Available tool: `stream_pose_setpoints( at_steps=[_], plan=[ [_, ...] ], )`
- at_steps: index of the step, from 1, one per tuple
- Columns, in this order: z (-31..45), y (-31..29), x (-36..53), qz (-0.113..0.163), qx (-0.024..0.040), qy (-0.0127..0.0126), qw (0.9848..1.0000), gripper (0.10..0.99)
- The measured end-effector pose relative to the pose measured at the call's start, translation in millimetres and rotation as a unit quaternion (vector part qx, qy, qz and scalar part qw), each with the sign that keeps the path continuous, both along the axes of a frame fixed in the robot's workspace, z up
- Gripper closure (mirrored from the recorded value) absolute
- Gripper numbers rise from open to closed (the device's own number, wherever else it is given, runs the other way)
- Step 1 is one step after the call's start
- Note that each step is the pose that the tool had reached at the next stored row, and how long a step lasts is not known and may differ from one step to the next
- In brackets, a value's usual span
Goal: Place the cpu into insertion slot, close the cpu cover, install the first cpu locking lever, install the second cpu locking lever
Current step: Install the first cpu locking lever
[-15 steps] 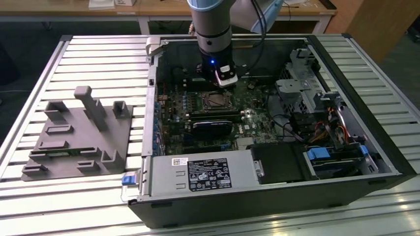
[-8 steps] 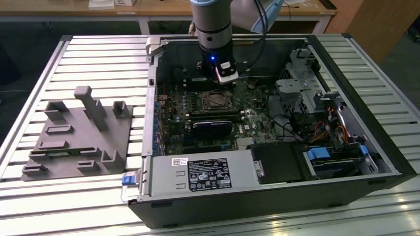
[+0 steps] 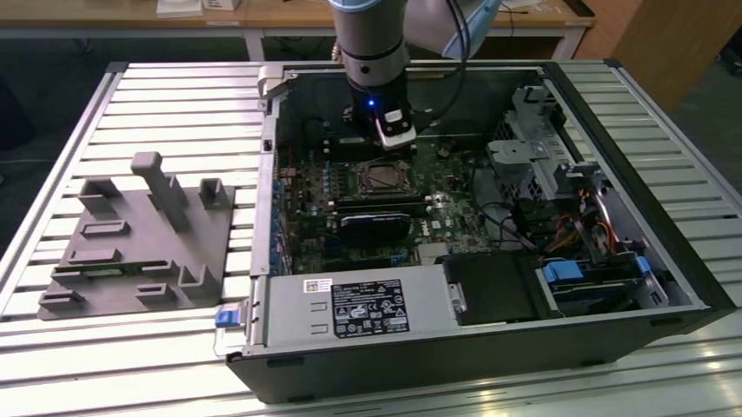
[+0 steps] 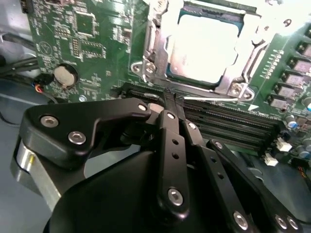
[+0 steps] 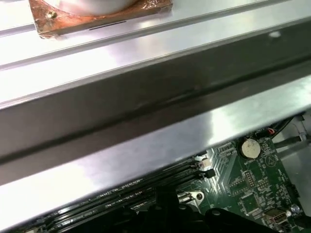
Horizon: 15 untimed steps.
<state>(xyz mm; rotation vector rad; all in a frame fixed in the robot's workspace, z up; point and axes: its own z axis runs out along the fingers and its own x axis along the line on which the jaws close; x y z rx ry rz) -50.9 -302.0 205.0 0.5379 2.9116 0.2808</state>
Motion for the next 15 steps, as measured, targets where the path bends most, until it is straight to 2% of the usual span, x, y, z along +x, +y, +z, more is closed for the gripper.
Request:
stream_pose_setpoints(
  at_steps=[15],
  plan=[
    [-1.8, 1.4, -1.1, 0.0, 0.0015, -0.0004, 1.0, 0.98]
  ],
)
